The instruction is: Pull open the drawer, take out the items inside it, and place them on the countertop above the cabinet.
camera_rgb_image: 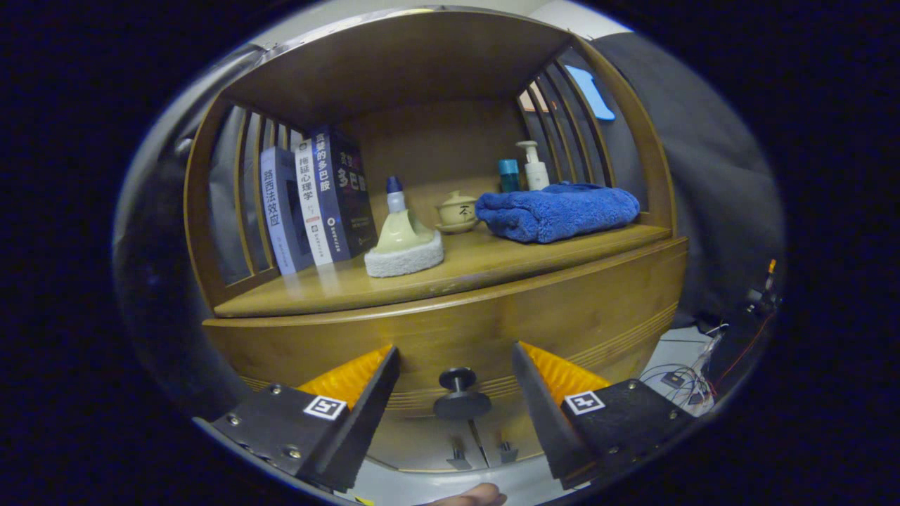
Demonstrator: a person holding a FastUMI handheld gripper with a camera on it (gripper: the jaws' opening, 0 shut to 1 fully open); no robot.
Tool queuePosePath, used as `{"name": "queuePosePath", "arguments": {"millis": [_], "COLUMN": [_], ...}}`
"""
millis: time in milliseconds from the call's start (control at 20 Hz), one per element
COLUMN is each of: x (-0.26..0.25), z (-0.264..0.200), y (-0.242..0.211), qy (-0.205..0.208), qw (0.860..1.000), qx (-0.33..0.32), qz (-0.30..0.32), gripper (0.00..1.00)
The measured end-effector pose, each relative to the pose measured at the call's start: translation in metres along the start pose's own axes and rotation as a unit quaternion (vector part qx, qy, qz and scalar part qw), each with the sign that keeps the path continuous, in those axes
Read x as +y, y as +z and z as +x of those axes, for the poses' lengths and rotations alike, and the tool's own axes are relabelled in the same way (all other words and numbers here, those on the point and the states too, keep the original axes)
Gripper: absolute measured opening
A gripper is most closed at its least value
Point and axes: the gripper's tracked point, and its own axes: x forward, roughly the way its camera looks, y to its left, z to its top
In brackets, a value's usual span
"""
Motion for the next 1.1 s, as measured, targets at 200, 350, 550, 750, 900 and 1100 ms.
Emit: {"name": "queuePosePath", "arguments": {"millis": [200,350,550,750,900,1100], "x": [0.000,0.000,0.000,-0.002,-0.004,0.012], "z": [0.002,0.003,0.003,0.005,0.000,-0.030], "y": [-0.001,0.000,-0.002,-0.008,-0.020,-0.008], "qy": [0.007,0.005,0.007,-0.006,-0.015,0.005], "qw": [1.000,1.000,1.000,0.999,0.995,0.996], "qx": [0.001,0.002,0.015,0.042,0.086,0.078], "qz": [0.003,0.002,-0.004,-0.009,-0.045,-0.043], "gripper": [0.97,0.97,0.97,0.97,0.97,0.97]}}
